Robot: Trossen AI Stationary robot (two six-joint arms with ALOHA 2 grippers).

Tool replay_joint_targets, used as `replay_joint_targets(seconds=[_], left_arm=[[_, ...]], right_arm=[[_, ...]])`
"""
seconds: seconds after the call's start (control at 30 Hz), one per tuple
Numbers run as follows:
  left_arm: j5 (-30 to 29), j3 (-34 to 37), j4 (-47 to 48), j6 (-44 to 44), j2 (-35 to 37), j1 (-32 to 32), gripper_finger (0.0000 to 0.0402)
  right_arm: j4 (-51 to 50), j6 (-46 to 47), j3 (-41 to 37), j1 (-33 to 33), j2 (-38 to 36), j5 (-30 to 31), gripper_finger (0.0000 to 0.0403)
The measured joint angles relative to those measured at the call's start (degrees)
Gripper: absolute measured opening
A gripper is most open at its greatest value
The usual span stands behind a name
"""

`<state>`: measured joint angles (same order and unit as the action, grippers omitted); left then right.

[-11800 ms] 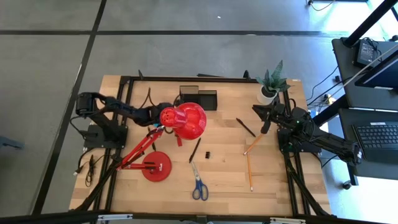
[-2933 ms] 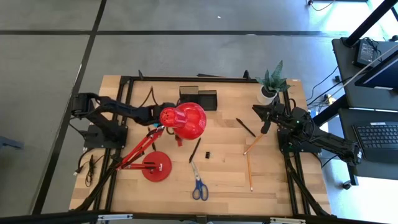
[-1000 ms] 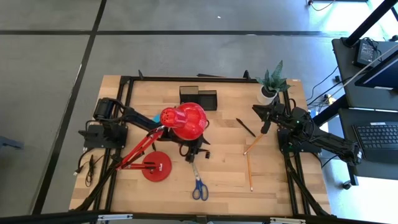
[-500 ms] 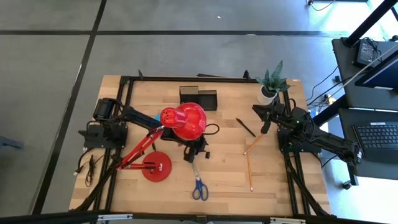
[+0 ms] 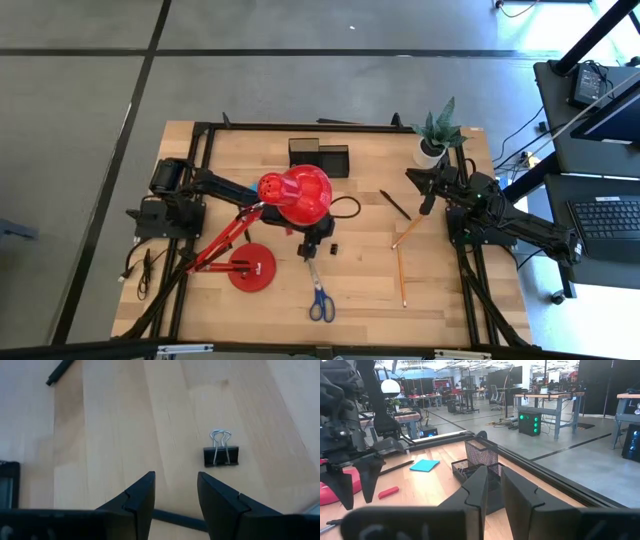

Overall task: Pick and place office supplies into organizer
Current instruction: Put the middle pen into the desk organizer

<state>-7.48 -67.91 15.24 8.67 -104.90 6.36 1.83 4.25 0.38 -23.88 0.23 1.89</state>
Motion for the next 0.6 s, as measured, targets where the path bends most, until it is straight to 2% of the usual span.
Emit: replay_joint_targets(seconds=[0.3, 0.6], left_arm=[[-0.14, -4.21, 6.49, -5.76, 0.0, 0.58, 0.0141], [-0.51, -6.91, 6.79, -8.35, -0.03, 2.19, 0.0141]], right_arm=[[-0.01, 1.5, 0.0, 0.0, 0.0, -0.02, 0.0059], [-0.02, 6.3, 0.0, 0.02, 0.0, -0.07, 0.0059]])
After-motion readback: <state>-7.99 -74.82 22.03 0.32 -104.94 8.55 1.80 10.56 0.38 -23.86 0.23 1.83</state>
